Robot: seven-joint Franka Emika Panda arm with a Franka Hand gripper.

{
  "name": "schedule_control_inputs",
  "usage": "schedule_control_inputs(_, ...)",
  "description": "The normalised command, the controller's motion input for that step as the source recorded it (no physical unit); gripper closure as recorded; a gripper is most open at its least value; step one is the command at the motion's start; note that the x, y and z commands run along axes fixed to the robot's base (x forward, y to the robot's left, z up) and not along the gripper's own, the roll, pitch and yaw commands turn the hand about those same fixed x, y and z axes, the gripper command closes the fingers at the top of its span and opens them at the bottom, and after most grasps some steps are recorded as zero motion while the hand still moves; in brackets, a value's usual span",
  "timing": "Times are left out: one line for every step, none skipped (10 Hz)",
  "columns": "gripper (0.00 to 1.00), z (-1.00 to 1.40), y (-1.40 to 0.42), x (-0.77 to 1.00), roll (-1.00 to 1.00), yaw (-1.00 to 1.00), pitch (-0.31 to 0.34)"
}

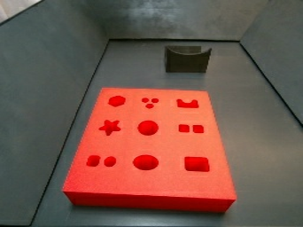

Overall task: Pick up the arch object. Move up. Place the arch object on the fixture. Regrasp the arch object. Rotate the arch object. Move to above the board. Insert the arch object.
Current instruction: Place the arch object on the fixture.

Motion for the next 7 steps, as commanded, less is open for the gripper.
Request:
schedule_control_inputs(1.00, -0.16, -1.00, 0.43, -0.04, -1.00, 0.067)
schedule_control_inputs(1.00, -0.16, -1.00, 0.43, -0.04, -1.00, 0.074)
schedule_control_inputs(1.00, -0.17, -1.00, 0.45, -0.03, -0.98, 0.090)
schedule_control_inputs(1.00, -0.18, -1.00, 0.46, -0.01, -0.81, 0.085)
schedule_control_inputs(1.00, -0.19, -1.00, 0.49, 0.00, -0.56, 0.076)
schedule_control_inputs(1.00, -0.18, -0.94, 0.52, 0.01, -0.30, 0.063)
schedule_control_inputs(1.00, -0.14, -0.66, 0.43, 0.03, -0.16, 0.057)
